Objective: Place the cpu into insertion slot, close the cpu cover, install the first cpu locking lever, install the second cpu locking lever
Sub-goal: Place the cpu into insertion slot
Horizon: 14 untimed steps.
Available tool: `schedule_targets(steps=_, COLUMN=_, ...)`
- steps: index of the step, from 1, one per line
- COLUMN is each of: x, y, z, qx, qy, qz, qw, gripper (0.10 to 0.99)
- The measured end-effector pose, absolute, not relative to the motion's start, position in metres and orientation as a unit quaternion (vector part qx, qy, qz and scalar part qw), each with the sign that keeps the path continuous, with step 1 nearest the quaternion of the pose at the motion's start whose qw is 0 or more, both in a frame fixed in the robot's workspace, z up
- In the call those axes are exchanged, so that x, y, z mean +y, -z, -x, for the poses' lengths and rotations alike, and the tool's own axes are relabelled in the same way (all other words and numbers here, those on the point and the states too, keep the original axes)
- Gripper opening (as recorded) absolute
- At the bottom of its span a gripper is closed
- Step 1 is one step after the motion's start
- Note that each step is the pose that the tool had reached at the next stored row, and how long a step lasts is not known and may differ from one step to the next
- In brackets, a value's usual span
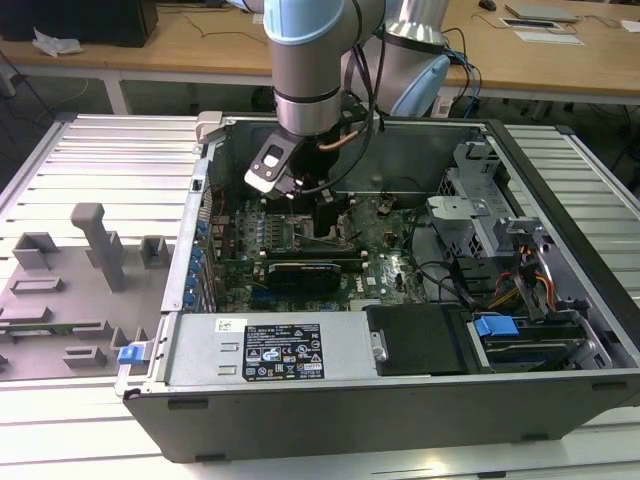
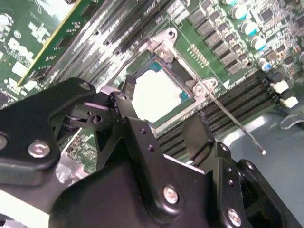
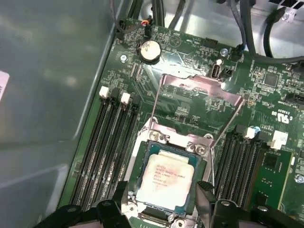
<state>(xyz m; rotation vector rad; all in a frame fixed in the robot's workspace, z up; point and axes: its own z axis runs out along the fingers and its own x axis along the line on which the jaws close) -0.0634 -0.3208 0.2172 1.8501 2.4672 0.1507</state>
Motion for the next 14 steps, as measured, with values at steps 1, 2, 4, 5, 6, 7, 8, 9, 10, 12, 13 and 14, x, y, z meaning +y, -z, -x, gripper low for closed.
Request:
schedule_targets(steps=1, x=-0.3208, y=-0.2194, z=0.0633, qx=0.798, qy=-0.049, qz=-0.600, qw=0.027, gripper=0.671)
schedule_targets(steps=2, x=-0.3208, y=-0.2212, z=0.0633, qx=0.798, qy=-0.049, qz=-0.600, qw=0.027, gripper=0.671)
schedule_targets(steps=4, x=-0.3208, y=-0.2264, z=0.0632, qx=0.797, qy=-0.049, qz=-0.601, qw=0.027, gripper=0.671)
schedule_targets(steps=5, x=-0.3207, y=-0.2269, z=0.0632, qx=0.797, qy=-0.049, qz=-0.601, qw=0.027, gripper=0.671)
schedule_targets(steps=6, x=-0.3207, y=-0.2269, z=0.0632, qx=0.797, qy=-0.049, qz=-0.601, qw=0.027, gripper=0.671)
schedule_targets(steps=7, x=-0.3207, y=-0.2269, z=0.0632, qx=0.797, qy=-0.049, qz=-0.601, qw=0.027, gripper=0.671)
schedule_targets(steps=8, x=-0.3207, y=-0.2269, z=0.0632, qx=0.797, qy=-0.049, qz=-0.601, qw=0.027, gripper=0.671)
schedule_targets(steps=9, x=-0.3208, y=-0.2270, z=0.0631, qx=0.796, qy=-0.049, qz=-0.603, qw=0.027, gripper=0.671)
schedule_targets(steps=10, x=-0.3208, y=-0.2269, z=0.0631, qx=0.789, qy=-0.048, qz=-0.612, qw=0.028, gripper=0.671)
schedule_targets(steps=12, x=-0.3208, y=-0.2266, z=0.0631, qx=0.780, qy=-0.048, qz=-0.623, qw=0.028, gripper=0.671)
schedule_targets(steps=13, x=-0.3208, y=-0.2264, z=0.0631, qx=0.771, qy=-0.048, qz=-0.635, qw=0.029, gripper=0.671)
schedule_targets(steps=14, x=-0.3208, y=-0.2263, z=0.0631, qx=0.766, qy=-0.047, qz=-0.641, qw=0.030, gripper=0.671)
